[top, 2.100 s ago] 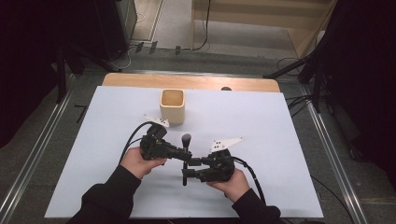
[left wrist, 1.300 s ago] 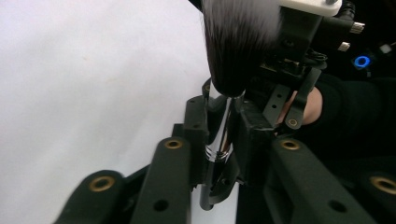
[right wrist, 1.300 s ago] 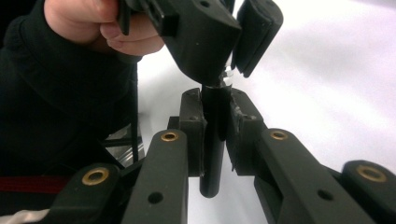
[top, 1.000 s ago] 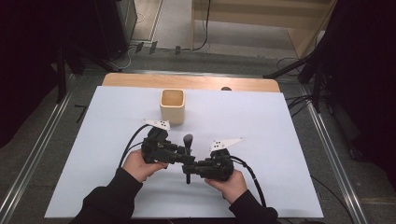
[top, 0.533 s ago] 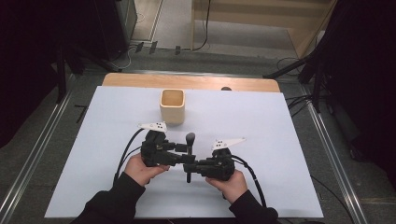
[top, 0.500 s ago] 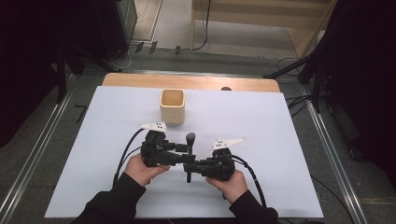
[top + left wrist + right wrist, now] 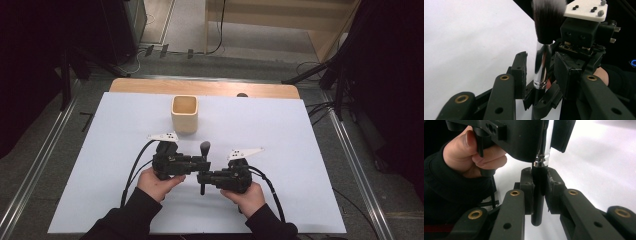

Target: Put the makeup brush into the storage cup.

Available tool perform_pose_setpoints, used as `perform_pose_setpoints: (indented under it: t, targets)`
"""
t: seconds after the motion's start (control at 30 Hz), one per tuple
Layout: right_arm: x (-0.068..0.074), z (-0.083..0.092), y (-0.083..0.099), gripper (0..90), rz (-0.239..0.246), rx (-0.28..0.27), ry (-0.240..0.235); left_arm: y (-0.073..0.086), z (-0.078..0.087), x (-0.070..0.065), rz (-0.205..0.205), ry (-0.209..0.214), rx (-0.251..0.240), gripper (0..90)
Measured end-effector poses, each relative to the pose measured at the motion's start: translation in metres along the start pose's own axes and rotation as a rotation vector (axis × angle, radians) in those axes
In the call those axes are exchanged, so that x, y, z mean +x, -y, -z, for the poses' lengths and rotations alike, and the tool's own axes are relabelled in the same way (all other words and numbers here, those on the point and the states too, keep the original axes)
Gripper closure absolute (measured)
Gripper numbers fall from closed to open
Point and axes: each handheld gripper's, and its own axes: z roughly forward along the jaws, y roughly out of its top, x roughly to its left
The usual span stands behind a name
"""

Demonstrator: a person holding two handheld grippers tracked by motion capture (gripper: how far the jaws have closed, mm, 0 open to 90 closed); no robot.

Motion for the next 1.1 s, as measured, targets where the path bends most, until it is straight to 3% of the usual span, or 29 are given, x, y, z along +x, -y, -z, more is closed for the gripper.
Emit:
perform_pose_setpoints:
  t: [0.5, 0.83, 0.97, 1.1]
  targets:
    - [-0.0002, -0.0011, 0.0002, 78.8, -0.005, 0.008, 0.004, -0.0004, -0.0011, 0.0002, -0.004, -0.011, 0.008, 77.8]
    - [0.0004, -0.0013, 0.0, 78.0, 0.0, 0.008, 0.005, -0.002, 0.0001, -0.0005, 0.001, -0.017, 0.015, 78.8]
    - [0.0005, -0.0005, -0.0007, 66.5, 0.009, 0.001, 0.016, -0.0026, 0.0015, -0.0004, 0.001, -0.018, 0.017, 78.9]
    - [0.0015, -0.0001, -0.0008, 54.8, 0.055, 0.005, 0.033, -0.0036, 0.0036, 0.0006, 0.002, -0.022, 0.02, 78.8]
